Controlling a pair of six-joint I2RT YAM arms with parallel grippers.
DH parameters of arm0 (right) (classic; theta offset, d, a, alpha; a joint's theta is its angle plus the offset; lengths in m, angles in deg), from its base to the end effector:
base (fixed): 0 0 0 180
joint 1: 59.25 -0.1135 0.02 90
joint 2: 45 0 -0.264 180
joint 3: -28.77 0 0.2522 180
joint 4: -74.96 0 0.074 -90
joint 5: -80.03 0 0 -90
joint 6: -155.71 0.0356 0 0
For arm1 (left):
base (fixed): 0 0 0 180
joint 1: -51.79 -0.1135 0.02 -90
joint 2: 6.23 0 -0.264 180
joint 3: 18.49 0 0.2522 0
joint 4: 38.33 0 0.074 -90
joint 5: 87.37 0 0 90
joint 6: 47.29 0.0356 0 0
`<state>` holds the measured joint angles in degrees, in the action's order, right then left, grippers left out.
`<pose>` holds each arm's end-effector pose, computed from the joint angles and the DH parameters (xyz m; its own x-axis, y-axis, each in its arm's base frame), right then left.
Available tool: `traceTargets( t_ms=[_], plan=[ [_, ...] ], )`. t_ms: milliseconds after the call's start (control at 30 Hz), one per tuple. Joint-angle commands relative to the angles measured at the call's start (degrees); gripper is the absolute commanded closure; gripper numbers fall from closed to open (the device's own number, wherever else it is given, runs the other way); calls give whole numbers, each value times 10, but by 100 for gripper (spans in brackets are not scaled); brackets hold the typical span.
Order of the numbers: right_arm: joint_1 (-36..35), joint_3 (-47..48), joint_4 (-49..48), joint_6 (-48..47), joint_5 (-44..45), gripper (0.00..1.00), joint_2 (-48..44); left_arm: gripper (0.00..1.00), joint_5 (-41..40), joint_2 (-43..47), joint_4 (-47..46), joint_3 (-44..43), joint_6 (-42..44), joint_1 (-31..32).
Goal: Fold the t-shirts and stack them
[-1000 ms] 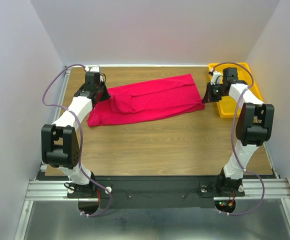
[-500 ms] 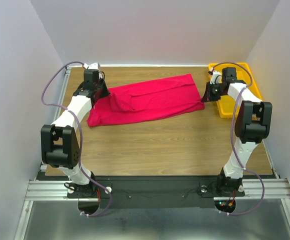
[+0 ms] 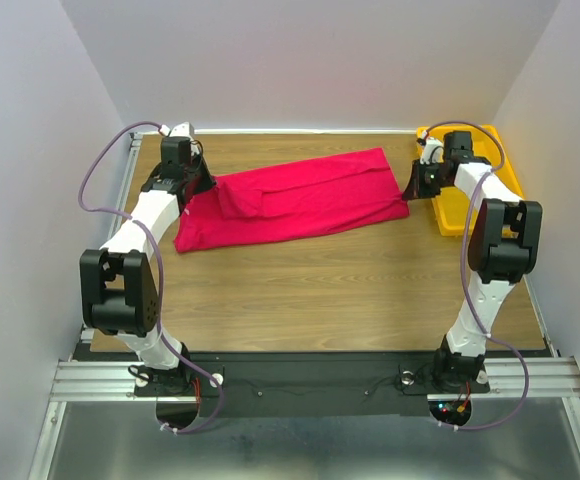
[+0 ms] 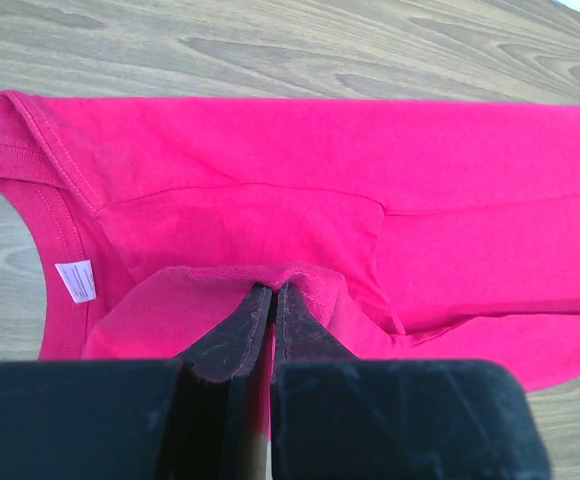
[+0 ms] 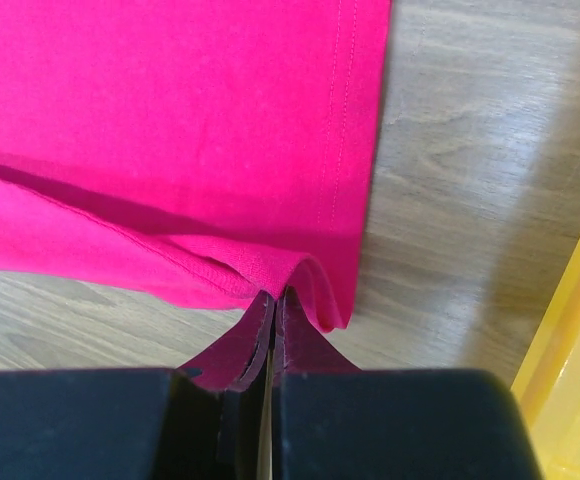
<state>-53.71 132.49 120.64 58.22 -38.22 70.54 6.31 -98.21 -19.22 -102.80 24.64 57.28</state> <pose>0.4369 -0.0254 0.2112 -0.8104 -0.0368 -0.5848 -0.2761 0.9043 0.3257 0.3749 -0.0383 0.2943 -0.4737 -0.2654 -0.8397 0.0059 0.9525 -0.3044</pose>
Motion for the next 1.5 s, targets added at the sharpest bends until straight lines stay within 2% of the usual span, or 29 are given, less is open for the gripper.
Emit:
traceTargets(
  t_ms=[0,767,1467],
  plan=[
    [3,25,-21,5,6,99,5,100,16,-5,-27,-31,1,-5],
    [3,46,-21,10,2,95,25,100,16,-26,-24,-37,3,-11],
    [2,93,-22,31,-14,95,57,100,12,9,-28,-14,-1,-20]
  ],
)
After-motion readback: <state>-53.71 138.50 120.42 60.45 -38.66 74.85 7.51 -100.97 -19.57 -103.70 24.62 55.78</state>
